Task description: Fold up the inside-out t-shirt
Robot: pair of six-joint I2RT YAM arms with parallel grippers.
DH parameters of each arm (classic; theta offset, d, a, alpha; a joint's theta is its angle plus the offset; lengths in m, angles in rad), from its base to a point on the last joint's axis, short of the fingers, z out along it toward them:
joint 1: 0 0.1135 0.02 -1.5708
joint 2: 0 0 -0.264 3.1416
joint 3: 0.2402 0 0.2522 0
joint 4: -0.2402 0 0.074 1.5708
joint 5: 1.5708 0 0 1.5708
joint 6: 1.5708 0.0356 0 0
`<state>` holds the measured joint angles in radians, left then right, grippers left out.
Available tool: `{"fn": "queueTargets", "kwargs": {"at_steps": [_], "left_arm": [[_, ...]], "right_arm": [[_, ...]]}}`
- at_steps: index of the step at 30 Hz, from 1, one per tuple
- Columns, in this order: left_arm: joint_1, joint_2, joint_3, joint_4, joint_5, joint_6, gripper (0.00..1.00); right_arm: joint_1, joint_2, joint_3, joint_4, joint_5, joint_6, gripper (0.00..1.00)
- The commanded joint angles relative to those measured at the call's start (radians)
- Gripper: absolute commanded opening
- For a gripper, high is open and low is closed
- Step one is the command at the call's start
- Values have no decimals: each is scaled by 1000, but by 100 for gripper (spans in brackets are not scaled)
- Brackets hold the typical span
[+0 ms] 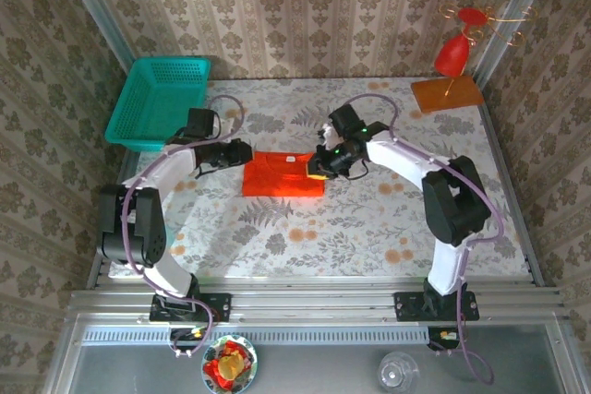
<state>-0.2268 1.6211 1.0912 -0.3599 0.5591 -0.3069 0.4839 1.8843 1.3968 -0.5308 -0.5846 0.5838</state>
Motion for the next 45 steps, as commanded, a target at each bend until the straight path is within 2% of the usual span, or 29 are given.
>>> {"fn": "queueTargets", "kwargs": {"at_steps": [1,5,9,12,17,20,23,30,38,45], "left_arm": [[-76,5,-48,-12,76,-11,11],[-132,38,-87,58,102,-45,1],[-151,93,-100,106,89,-54,0],[-141,149,-104,123,39,-44,0],[-98,236,-149,199,64,-62,0],[-88,240,-166,217,76,-63,0],[-72,199,-180,285,161,-93,0],[-26,164,-34,223,197,-68,0],[34,338,191,110,165,0,0],[53,479,290,69,97,5,0]], "right_arm": [[33,74,58,69,-131,48,13],[58,145,94,113,-174,67,8],[61,228,116,130,-204,70,6],[54,289,136,92,-174,55,6],[38,334,122,27,-20,36,6],[34,315,102,62,-43,45,6],[32,264,97,110,-99,58,6],[-25,222,161,98,-122,61,8],[-109,313,275,69,-132,69,8],[-140,436,376,51,-134,83,8]]}}
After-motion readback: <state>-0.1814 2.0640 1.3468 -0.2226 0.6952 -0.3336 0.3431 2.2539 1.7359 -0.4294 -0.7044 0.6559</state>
